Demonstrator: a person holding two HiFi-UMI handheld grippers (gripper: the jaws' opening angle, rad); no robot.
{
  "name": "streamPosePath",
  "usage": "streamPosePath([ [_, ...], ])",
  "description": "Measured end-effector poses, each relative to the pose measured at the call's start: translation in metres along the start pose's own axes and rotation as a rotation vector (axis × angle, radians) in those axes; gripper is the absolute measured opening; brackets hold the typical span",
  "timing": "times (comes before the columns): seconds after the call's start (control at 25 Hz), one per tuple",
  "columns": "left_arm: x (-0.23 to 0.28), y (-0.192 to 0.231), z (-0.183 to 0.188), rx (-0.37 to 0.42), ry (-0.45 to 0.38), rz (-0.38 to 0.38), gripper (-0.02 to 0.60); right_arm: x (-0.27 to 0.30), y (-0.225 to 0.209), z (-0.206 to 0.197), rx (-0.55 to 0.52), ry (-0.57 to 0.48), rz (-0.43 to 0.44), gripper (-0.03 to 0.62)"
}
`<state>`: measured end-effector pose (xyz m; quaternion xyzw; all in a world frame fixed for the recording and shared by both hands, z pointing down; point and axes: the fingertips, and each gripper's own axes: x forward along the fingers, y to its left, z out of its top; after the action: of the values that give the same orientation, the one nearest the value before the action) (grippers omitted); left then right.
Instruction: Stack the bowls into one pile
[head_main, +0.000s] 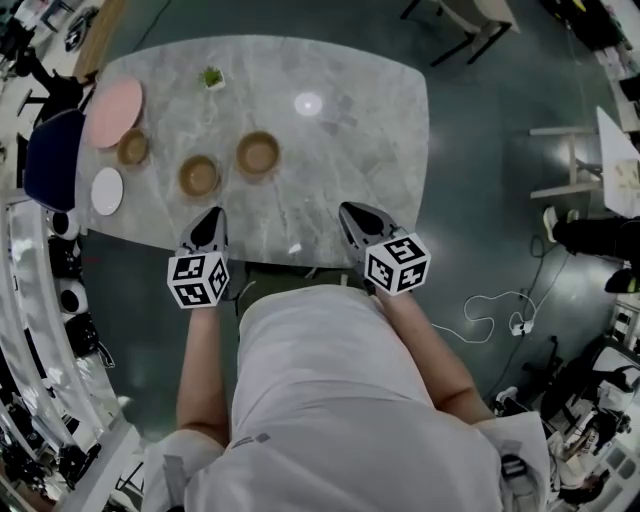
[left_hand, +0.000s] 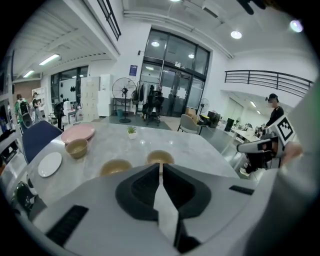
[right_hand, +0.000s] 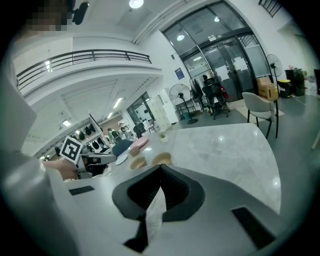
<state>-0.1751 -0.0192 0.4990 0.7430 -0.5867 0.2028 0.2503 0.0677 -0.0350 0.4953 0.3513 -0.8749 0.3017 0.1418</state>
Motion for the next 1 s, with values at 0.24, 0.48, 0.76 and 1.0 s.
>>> streamPosePath([
  [0.24,0.004,0.066,-0.016,-0.021,0.053,0.009,0.031,0.033,0.024,0.003,0.006,0.019,-0.05,0.009],
  [0.48,0.008,0.135,-0.024,-0.022,0.083,0.029,0.063,0.06,0.043,0.001,0.016,0.038,-0.106,0.009],
  [0.76,0.023,0.221,-0.022,0.024,0.108,0.06,0.092,0.094,0.063,-0.005,0.048,0.056,-0.175,0.009],
  [1.0,0.051,0.265,-0.017,0.093,0.119,0.08,0.11,0.106,0.065,-0.011,0.084,0.076,-0.236,0.009],
])
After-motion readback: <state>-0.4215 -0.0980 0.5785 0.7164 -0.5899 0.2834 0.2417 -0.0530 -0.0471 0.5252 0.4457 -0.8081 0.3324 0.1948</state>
